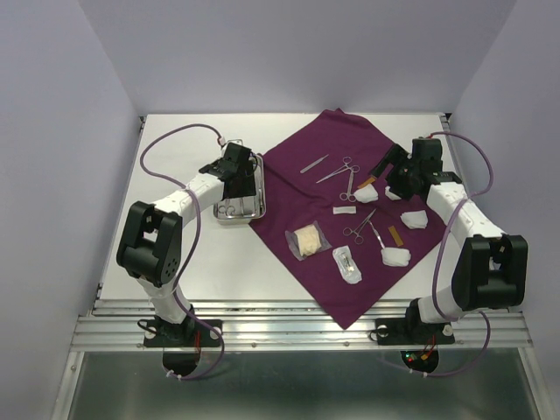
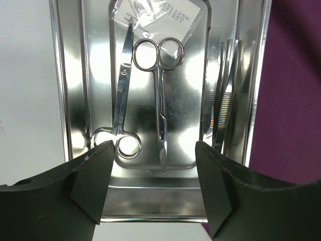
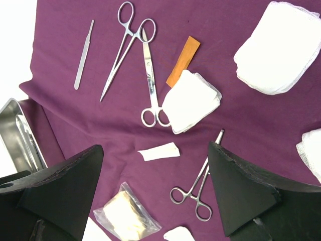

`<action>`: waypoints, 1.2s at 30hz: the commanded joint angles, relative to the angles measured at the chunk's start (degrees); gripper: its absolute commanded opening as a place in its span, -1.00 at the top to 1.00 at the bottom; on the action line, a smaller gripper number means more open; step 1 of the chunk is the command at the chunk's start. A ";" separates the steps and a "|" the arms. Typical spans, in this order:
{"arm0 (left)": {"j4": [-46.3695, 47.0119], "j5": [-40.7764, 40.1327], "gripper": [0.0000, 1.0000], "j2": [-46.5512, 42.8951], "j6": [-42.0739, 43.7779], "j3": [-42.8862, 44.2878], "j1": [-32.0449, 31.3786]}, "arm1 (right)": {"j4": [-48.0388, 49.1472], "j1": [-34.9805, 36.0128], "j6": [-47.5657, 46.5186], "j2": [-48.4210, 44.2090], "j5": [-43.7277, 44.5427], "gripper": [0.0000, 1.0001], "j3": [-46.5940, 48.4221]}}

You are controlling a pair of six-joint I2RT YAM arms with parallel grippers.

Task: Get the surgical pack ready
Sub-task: Place the medical item in the container, then pick up the container from the surgical kit.

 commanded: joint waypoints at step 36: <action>-3.57 -6.09 1.00 10.27 2.38 17.47 -7.59 | -0.97 -0.36 -0.22 -3.61 0.41 -0.79 1.04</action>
